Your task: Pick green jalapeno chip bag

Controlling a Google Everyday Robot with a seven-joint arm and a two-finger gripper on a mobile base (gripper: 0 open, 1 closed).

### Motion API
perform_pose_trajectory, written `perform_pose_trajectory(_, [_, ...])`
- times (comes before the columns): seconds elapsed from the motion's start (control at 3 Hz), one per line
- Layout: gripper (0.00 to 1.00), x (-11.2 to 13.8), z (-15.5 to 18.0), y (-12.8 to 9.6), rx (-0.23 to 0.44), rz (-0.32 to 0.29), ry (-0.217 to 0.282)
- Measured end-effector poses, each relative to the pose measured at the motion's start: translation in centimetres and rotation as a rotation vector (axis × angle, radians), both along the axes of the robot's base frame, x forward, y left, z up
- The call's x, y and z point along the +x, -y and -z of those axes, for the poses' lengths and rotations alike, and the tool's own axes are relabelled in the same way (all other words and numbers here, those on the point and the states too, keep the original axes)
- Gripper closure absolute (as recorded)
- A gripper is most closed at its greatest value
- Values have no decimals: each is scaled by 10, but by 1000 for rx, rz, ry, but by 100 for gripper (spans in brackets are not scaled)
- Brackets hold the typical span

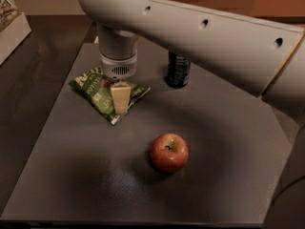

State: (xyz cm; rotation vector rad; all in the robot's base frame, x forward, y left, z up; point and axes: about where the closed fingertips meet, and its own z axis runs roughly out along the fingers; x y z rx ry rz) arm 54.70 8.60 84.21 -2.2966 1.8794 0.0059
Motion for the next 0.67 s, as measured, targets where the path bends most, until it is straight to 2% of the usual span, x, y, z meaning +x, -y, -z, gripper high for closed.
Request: perform_pose_trajectory(0.67, [88, -7, -51, -2, 96, -56, 29])
